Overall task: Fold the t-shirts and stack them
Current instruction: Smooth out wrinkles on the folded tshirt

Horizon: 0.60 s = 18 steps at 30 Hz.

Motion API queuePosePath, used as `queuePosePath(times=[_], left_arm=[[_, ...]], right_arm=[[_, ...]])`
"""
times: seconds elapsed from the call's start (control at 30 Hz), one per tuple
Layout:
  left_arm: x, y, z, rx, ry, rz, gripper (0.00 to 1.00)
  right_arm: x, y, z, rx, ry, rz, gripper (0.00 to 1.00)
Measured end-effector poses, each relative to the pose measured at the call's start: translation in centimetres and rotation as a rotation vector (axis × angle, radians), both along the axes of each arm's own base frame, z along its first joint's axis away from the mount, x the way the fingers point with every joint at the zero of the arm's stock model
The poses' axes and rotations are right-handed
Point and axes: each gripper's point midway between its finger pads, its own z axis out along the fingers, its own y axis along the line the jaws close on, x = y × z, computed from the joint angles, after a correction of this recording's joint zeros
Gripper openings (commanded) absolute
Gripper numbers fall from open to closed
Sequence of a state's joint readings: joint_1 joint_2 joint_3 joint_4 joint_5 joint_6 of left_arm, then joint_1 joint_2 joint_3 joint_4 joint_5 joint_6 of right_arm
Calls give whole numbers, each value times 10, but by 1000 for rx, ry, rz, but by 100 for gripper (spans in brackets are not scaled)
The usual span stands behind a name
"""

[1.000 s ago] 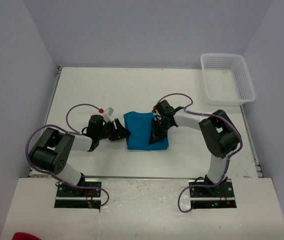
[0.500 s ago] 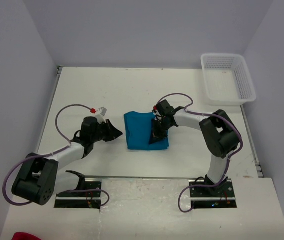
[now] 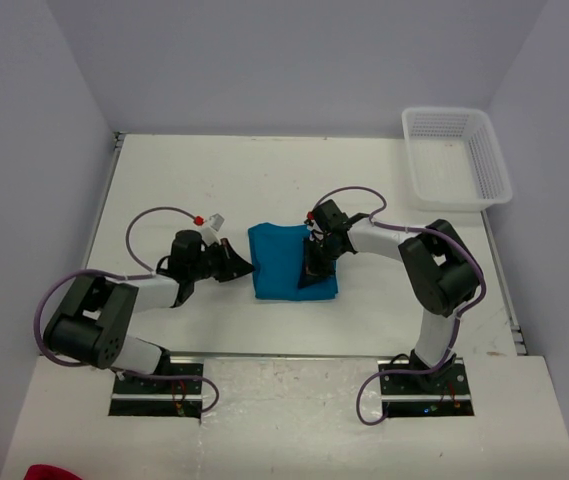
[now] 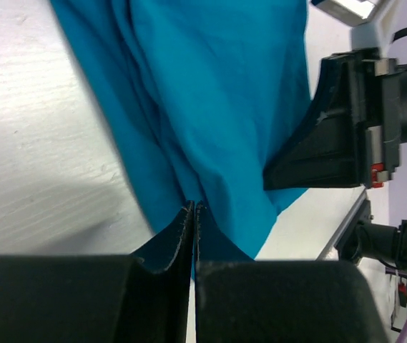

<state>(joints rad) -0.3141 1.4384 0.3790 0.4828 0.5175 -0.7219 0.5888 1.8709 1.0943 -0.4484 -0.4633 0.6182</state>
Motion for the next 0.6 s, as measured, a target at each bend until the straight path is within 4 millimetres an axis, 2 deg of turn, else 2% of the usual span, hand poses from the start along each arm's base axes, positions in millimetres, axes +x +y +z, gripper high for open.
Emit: queuePosePath(times=[0.13,0.4,0.5,0.6], left_arm=[[4,-5,13,-39,-38,-9,0],[12,-9,54,-86,-159,-16,0],[16,-12,57,-97,-167,-23,0],[15,-17,45,-103,-131,-34,0]], right_arm=[[0,0,0,-1,0,1,0],[0,1,-1,1,5,2,0],[0,1,0,1,5,2,0],[0,1,0,1,5,2,0]])
